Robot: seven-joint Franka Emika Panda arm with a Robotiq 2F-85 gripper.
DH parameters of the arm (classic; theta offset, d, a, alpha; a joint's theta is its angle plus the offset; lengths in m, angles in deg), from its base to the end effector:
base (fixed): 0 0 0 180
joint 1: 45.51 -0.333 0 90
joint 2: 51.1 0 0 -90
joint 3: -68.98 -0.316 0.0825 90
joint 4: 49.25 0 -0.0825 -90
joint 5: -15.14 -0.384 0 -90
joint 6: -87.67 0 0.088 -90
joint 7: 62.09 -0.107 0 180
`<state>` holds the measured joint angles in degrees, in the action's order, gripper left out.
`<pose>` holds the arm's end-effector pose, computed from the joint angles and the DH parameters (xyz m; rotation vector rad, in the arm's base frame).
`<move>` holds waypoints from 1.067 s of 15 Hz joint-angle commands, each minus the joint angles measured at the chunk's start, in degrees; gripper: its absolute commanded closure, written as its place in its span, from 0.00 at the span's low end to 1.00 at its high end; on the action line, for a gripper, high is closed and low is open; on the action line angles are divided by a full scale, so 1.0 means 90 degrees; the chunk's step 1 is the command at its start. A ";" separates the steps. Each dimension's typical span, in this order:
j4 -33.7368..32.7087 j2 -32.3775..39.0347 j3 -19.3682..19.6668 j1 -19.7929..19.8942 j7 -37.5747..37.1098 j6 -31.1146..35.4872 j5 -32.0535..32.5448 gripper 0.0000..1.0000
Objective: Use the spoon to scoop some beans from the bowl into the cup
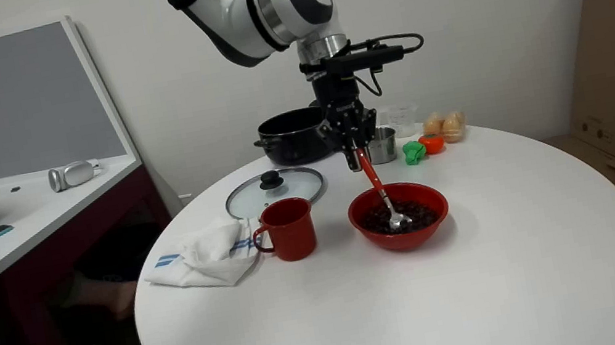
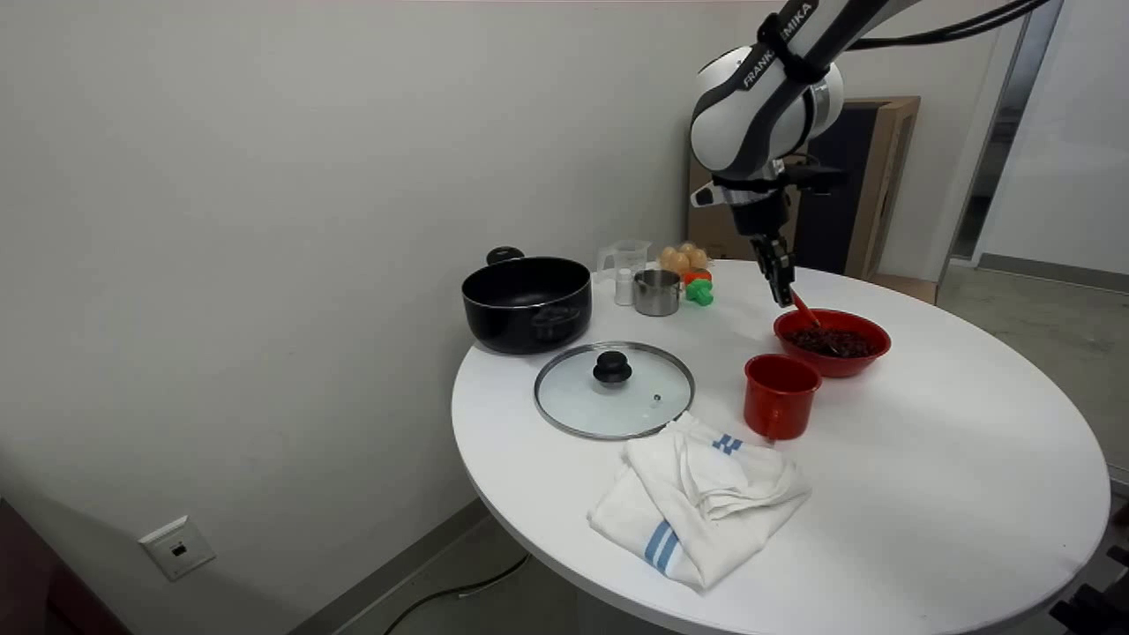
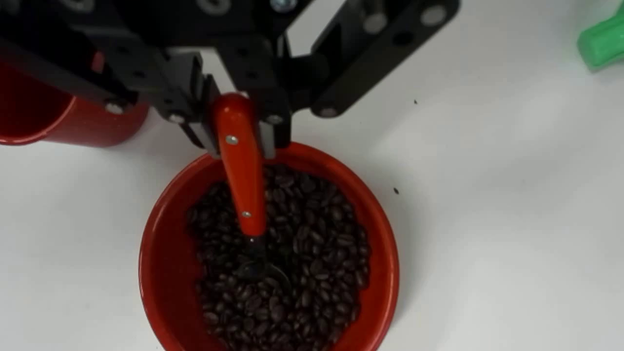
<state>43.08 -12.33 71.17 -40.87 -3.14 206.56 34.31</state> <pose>0.6648 -0.0937 0.2171 2.5180 1.5612 -0.5093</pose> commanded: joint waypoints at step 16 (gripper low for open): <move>-0.1061 0.0831 0.0211 -0.0725 -0.1177 -0.1627 0.1428 0.95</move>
<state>37.37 -6.67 73.05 -46.30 -13.44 196.44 45.33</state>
